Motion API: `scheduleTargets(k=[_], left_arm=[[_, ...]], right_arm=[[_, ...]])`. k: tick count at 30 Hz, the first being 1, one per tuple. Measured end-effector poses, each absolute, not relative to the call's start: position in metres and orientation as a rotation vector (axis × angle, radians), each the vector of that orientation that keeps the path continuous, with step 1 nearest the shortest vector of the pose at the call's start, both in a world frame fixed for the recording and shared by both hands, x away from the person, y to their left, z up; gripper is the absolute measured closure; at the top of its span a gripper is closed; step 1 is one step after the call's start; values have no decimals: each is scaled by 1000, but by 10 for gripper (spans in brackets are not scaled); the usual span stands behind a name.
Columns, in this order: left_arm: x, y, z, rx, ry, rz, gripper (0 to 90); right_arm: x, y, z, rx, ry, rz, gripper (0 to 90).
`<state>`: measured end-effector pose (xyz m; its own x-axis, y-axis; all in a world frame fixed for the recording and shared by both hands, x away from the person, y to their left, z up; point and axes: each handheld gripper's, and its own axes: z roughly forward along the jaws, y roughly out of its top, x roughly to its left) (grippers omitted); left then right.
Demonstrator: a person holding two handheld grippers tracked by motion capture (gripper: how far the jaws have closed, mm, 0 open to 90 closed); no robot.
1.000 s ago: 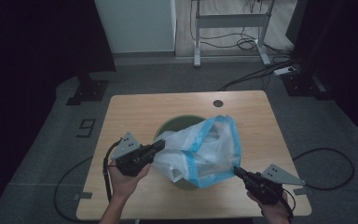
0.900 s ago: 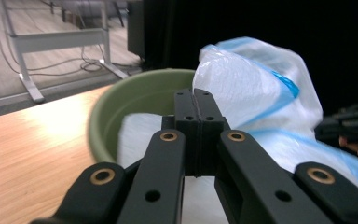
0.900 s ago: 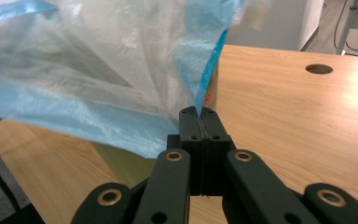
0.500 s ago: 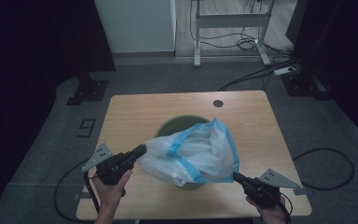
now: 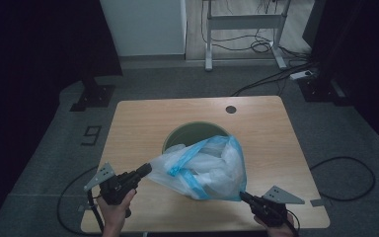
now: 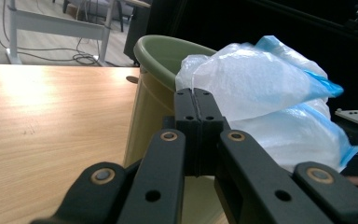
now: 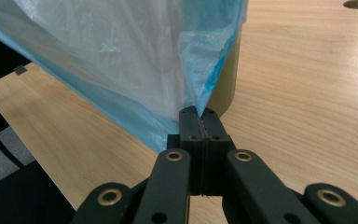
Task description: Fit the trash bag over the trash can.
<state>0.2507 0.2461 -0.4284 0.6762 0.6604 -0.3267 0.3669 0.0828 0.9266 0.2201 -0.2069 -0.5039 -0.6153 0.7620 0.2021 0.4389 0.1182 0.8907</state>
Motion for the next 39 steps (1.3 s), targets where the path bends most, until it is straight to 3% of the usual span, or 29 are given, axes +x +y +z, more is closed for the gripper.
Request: scheduleTargets(k=[12, 20, 29, 32, 39], left_arm=[[265, 248, -434, 1527, 938, 226, 894], [246, 241, -399, 1535, 849, 295, 508], [254, 209, -369, 1707, 773, 301, 354], [261, 196, -367, 1787, 764, 296, 370], [270, 183, -376, 1850, 792, 304, 783]], right_arm=[[238, -220, -495, 1227, 2013, 1450, 887], [237, -220, -485, 1221, 1970, 1467, 871], [236, -219, -478, 1209, 1967, 1467, 835], [235, -219, -477, 1204, 1969, 1468, 807], [222, -218, -463, 1132, 1943, 1502, 476]])
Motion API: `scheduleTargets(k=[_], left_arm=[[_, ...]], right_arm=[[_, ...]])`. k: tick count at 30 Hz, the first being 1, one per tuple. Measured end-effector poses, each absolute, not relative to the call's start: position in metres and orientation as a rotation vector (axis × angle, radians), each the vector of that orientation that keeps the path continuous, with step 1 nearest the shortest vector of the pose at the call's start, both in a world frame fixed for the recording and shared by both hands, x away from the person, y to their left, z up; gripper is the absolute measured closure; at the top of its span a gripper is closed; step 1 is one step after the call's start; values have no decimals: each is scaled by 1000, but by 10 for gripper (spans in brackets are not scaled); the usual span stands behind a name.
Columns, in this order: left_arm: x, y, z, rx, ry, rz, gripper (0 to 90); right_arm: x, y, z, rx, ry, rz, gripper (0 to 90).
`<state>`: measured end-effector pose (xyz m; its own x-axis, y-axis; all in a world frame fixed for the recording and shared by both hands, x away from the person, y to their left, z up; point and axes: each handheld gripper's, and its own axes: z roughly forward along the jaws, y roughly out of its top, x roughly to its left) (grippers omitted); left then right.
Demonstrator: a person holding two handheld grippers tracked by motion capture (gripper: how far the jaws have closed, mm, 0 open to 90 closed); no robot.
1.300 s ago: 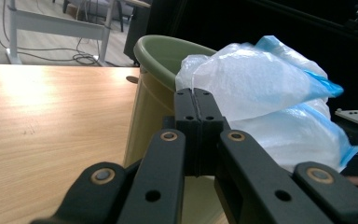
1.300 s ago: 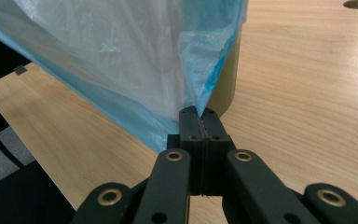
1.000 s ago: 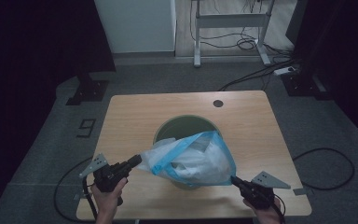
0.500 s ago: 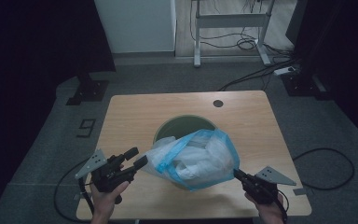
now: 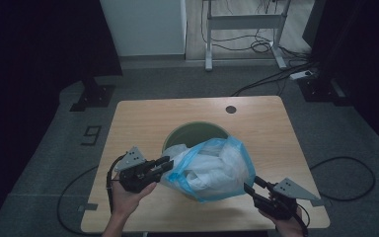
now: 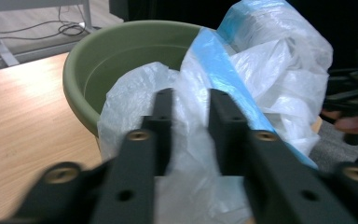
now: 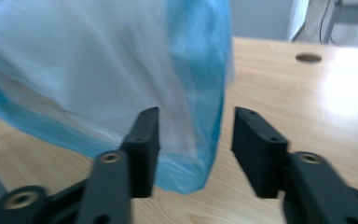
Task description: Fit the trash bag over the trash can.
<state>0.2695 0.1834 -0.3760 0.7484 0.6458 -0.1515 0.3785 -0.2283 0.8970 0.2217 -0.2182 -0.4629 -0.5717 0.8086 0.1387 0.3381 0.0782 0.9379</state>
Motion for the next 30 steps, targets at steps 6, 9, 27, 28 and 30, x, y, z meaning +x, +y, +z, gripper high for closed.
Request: scheduleTargets(k=[6, 9, 27, 28, 30], left_arm=[[270, 185, -377, 1789, 805, 344, 893], [269, 188, -374, 1747, 808, 360, 897], [269, 205, -363, 1610, 787, 424, 898], [270, 206, -363, 1608, 788, 424, 898], [271, 208, -363, 1600, 791, 415, 897]], right_arm=[[214, -220, -431, 1026, 1934, 1566, 425], [222, -216, -412, 983, 1939, 1565, 401], [266, -183, -388, 979, 1987, 1531, 890], [267, -184, -387, 977, 1980, 1528, 891], [268, -185, -386, 979, 1967, 1534, 891]])
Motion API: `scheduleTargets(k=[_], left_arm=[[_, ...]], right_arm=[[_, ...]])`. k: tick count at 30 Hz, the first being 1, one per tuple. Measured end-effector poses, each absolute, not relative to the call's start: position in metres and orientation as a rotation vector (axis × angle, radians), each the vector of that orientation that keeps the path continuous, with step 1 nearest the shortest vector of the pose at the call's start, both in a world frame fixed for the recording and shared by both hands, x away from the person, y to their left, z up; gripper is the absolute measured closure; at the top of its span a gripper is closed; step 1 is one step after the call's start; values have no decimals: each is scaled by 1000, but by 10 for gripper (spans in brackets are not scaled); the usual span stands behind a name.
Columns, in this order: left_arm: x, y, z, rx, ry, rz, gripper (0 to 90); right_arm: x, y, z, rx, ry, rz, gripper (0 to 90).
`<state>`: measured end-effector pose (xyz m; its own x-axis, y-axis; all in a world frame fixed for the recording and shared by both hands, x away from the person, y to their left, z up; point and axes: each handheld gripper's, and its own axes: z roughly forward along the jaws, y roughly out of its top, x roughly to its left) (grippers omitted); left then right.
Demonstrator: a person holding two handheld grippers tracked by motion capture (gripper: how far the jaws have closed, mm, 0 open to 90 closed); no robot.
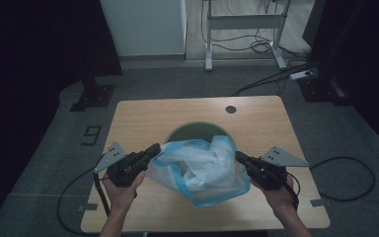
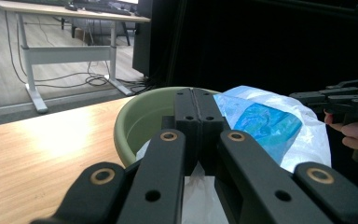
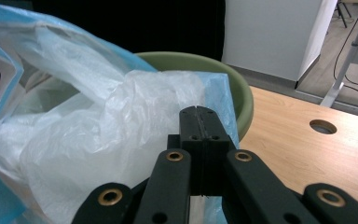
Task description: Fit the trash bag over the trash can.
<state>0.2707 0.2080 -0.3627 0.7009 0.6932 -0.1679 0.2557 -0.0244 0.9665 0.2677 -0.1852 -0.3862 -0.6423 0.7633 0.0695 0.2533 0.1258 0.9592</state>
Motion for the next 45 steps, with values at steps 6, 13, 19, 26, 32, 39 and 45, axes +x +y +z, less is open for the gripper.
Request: scheduleTargets(k=[6, 13, 19, 26, 32, 39, 45], left_arm=[[271, 210, -365, 1594, 800, 423, 898], [269, 210, -370, 1596, 801, 422, 898], [267, 209, -372, 1597, 792, 414, 897], [261, 205, -372, 1612, 762, 420, 897], [258, 201, -370, 1614, 750, 422, 897], [257, 205, -373, 1610, 758, 416, 897], [257, 212, -375, 1597, 762, 423, 897]], right_arm=[[267, -192, -385, 995, 1942, 1539, 891], [263, -201, -385, 995, 1925, 1550, 887], [262, -211, -394, 1032, 1926, 1550, 891], [252, -211, -390, 1022, 1881, 1593, 555], [245, -199, -377, 973, 1900, 1630, 451], [252, -180, -393, 1028, 1965, 1574, 498], [249, -181, -403, 1029, 1982, 1564, 817]])
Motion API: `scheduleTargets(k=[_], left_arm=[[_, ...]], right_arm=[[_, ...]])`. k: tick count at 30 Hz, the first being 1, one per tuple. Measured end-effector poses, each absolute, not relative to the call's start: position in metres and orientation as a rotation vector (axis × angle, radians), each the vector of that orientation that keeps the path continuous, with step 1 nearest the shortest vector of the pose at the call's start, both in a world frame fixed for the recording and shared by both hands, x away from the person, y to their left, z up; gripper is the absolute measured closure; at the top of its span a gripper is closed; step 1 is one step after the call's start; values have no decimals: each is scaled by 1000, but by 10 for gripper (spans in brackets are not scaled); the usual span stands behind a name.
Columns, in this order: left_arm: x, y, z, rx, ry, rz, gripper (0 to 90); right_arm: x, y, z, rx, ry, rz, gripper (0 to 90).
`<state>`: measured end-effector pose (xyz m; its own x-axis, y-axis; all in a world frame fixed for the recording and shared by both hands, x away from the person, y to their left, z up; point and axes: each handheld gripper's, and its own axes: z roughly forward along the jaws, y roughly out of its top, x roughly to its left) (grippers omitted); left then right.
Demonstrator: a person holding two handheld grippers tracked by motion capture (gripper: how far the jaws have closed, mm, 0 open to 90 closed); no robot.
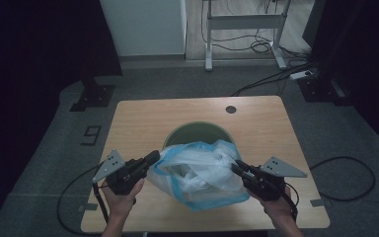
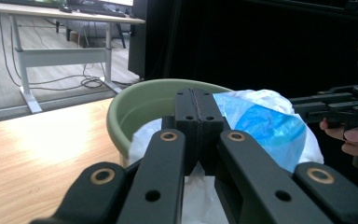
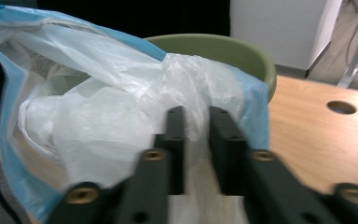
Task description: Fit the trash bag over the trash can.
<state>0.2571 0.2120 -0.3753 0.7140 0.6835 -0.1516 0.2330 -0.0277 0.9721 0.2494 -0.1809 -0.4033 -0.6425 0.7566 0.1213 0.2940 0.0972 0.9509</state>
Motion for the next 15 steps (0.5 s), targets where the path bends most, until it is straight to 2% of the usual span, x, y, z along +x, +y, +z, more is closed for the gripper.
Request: scheduleTargets(k=[3, 15], left_arm=[[258, 215, -375, 1588, 768, 437, 898], [279, 226, -372, 1537, 804, 497, 897]], right_arm=[[248, -182, -400, 1007, 1961, 1567, 875], [270, -184, -382, 1024, 1822, 1510, 887]])
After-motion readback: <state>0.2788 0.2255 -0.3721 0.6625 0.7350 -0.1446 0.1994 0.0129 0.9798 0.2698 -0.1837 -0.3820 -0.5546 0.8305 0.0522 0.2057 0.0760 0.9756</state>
